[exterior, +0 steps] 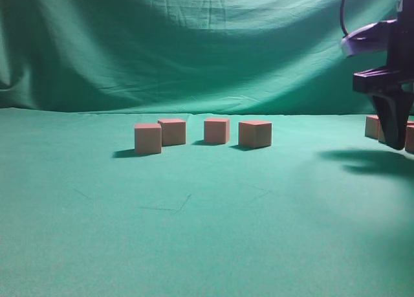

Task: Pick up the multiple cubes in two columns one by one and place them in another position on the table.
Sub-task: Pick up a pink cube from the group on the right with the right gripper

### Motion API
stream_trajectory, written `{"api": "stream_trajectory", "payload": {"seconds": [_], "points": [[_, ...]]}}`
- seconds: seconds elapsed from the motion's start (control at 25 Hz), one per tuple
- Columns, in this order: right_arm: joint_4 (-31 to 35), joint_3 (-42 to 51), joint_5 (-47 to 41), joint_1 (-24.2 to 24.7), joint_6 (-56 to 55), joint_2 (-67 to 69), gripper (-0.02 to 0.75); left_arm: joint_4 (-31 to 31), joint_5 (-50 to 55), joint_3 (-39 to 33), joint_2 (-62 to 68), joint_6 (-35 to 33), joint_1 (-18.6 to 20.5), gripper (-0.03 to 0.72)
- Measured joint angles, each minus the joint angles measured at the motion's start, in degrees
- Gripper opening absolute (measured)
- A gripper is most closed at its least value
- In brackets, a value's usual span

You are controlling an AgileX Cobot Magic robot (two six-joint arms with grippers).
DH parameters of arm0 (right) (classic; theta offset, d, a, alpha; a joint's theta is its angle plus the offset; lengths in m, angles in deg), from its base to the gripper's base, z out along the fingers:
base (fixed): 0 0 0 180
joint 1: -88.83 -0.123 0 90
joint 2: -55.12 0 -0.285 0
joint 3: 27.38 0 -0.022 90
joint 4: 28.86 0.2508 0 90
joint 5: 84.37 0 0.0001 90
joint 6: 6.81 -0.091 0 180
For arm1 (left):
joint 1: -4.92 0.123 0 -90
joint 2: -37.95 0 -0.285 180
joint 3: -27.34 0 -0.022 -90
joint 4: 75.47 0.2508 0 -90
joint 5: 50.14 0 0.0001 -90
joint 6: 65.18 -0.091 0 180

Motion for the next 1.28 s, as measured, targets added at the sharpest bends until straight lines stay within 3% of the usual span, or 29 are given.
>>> {"api": "stream_trajectory", "payload": {"seconds": [0.24, 0.44, 0.64, 0.8, 0.96, 1.28], "points": [[0.5, 0.0, 0.8, 0.0, 0.0, 1.3, 0.517, 0.0, 0.0, 0.0, 0.0, 0.0, 0.0, 0.000], [2.2, 0.0, 0.9, 0.0, -0.1, 1.5, 0.254, 0.0, 0.0, 0.0, 0.0, 0.0, 0.0, 0.000], [3.0, -0.6, -2.2, 0.0, -1.3, 1.2, 0.259, 0.0, 0.0, 0.0, 0.0, 0.0, 0.0, 0.000], [7.8, -1.6, -6.3, -0.5, 0.4, -2.9, 0.259, 0.0, 0.0, 0.0, 0.0, 0.0, 0.0, 0.000], [10.1, -3.5, -8.3, -4.3, 2.1, -10.6, 0.259, 0.0, 0.0, 0.0, 0.0, 0.0, 0.0, 0.000], [10.6, -4.0, -10.8, -18.8, 2.7, -24.1, 0.259, 0.0, 0.0, 0.0, 0.0, 0.0, 0.0, 0.000]]}}
